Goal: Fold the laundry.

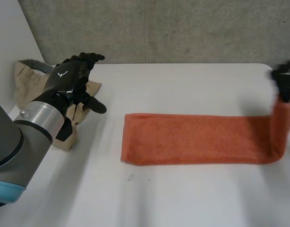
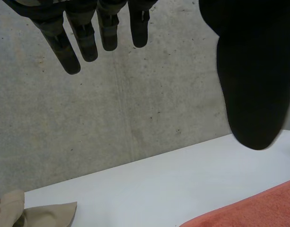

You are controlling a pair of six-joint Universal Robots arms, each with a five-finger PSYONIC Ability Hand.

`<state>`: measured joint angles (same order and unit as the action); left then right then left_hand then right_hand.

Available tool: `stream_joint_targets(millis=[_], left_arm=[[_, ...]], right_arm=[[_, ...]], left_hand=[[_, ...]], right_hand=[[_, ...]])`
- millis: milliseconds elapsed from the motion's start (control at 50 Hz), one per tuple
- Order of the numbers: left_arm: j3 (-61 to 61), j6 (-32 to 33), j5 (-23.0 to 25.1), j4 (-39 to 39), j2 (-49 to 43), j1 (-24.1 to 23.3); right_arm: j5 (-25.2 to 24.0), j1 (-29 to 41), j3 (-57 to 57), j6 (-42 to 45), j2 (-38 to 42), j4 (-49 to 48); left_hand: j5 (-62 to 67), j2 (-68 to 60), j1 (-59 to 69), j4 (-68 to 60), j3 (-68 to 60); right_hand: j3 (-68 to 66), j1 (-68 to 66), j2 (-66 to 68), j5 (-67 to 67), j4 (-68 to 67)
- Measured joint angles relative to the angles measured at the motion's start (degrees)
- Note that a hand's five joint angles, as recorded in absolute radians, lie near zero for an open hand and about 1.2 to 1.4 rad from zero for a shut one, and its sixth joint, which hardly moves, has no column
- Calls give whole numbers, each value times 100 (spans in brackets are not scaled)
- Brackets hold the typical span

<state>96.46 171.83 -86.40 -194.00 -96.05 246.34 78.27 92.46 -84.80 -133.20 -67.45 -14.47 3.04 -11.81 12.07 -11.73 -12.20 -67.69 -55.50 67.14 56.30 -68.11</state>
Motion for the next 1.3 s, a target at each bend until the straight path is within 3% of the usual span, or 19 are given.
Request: stream_joint_targets(millis=[40,140,260,320,340,360,400,420,440,520,600,780,860,880,940,1040,1140,1300], left_arm=[[0,0,1,0,0,-1],[-3,0,1,-9,-5,2],[1,2,4,-22,-38,-2],[1,5,7,-33,-74,-7],[0,6,8,-37,-86,-9],[-2,7,10,-42,-105,-12],[-8,8,14,-48,-146,-19],[-11,8,15,-49,-157,-20],[-21,8,17,-50,-191,-26],[-56,9,18,-53,-282,-39],[-82,9,22,-56,-347,-49],[-94,9,27,-56,-475,-119],[-94,9,27,-57,-505,-142],[-94,9,27,-56,-507,-146],[-90,9,27,-51,-497,-152],[-76,9,24,-43,-428,-176],[-76,8,23,-42,-306,-202],[-221,-6,8,-41,-190,-178]], right_arm=[[-27,162,-14,-33,-16,-1],[-561,2071,-184,-307,-53,-56],[-914,3022,-246,-351,241,-130],[-985,3388,-222,-357,572,-164],[-965,3434,-211,-364,632,-170],[-922,3475,-198,-382,695,-176],[-765,3486,-177,-473,756,-171],[-706,3469,-170,-516,753,-169],[-550,3371,-173,-665,712,-137],[-118,2755,-286,-1212,409,134],[18,2045,-525,-1549,96,651],[-359,734,-1328,-1603,-84,1388],[-463,471,-1498,-1500,18,1283],[-471,414,-1518,-1461,95,1177],[-426,373,-1467,-1400,254,955],[-103,453,-1191,-1288,397,705],[321,990,-729,-1152,324,680],[363,3170,185,-1018,436,616]], left_hand=[[0,0,0,0,0],[0,0,0,0,0],[0,0,0,0,0],[0,0,0,0,0],[0,0,0,0,0],[0,0,0,0,0],[0,0,0,0,0],[0,0,0,0,0],[0,0,0,0,0],[0,0,0,0,0],[0,0,0,0,0],[0,0,0,-1,0],[0,0,0,0,0],[0,0,0,0,0],[0,0,0,0,0],[0,0,0,0,0],[0,0,0,0,0],[0,0,0,0,0]], right_hand=[[0,0,0,0,0],[0,0,0,0,0],[57,54,-49,-46,64],[2788,2435,-2806,-2569,2806],[2788,2435,-2806,-2569,2806],[4470,3865,-4599,-4249,4468],[4470,3865,-4599,-4249,4468],[5512,4380,-5430,-5191,5430],[5559,4383,-5450,-5218,5448],[5559,4382,-5450,-5218,5448],[5559,4383,-5450,-5218,5448],[5312,4324,-5263,-5093,5392],[3874,3034,-3755,-3785,3954],[1869,1264,-1753,-1924,1955],[352,351,-241,-405,401],[8,167,-32,-33,10],[8,109,-32,15,9],[9,85,-32,57,7]])
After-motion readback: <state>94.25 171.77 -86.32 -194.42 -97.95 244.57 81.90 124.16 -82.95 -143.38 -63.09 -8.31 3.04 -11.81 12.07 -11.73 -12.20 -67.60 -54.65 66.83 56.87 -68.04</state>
